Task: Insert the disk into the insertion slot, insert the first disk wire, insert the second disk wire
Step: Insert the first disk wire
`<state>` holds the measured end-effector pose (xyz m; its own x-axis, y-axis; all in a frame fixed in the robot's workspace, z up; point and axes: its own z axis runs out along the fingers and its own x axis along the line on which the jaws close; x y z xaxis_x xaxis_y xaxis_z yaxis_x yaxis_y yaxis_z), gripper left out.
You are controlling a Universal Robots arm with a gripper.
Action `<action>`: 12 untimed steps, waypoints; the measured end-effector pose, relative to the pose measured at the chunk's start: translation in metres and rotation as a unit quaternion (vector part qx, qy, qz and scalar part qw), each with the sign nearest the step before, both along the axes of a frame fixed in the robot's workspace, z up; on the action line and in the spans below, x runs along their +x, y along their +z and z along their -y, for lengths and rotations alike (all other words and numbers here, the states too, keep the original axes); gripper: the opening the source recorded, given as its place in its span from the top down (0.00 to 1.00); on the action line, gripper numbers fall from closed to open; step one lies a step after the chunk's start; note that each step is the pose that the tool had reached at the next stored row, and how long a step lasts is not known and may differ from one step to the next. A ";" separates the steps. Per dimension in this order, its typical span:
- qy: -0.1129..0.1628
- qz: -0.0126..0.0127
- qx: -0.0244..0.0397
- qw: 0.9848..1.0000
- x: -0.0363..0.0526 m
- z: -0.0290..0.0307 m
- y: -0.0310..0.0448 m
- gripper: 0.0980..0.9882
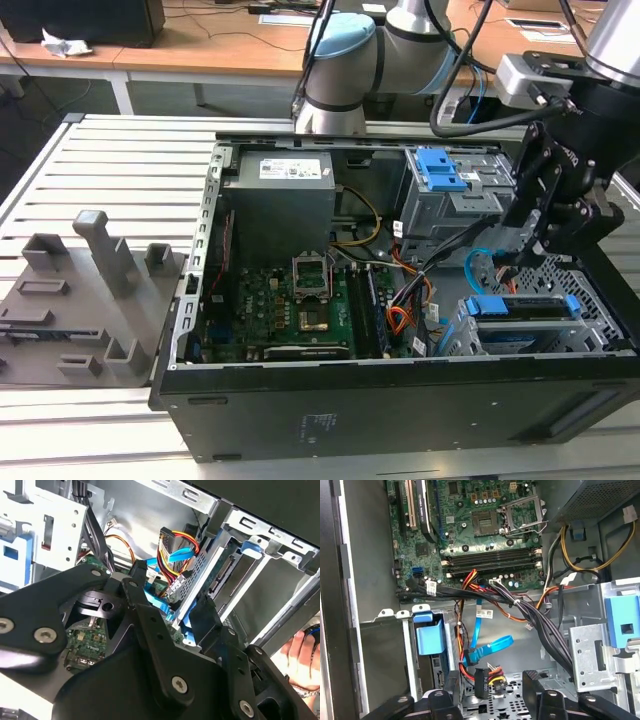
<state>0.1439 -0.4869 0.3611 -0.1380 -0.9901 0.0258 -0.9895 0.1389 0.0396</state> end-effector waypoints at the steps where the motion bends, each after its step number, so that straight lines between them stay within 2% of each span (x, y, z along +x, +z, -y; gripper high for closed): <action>1: -0.001 0.000 -0.003 1.000 0.0000 0.0000 -0.0015 0.42; 3: -0.002 0.000 -0.006 1.000 0.0000 0.0000 -0.0060 0.42; 6: -0.002 0.000 -0.007 1.000 0.0000 0.0000 -0.0138 0.42; 12: -0.002 0.000 -0.008 1.000 0.0000 0.0000 -0.0140 0.44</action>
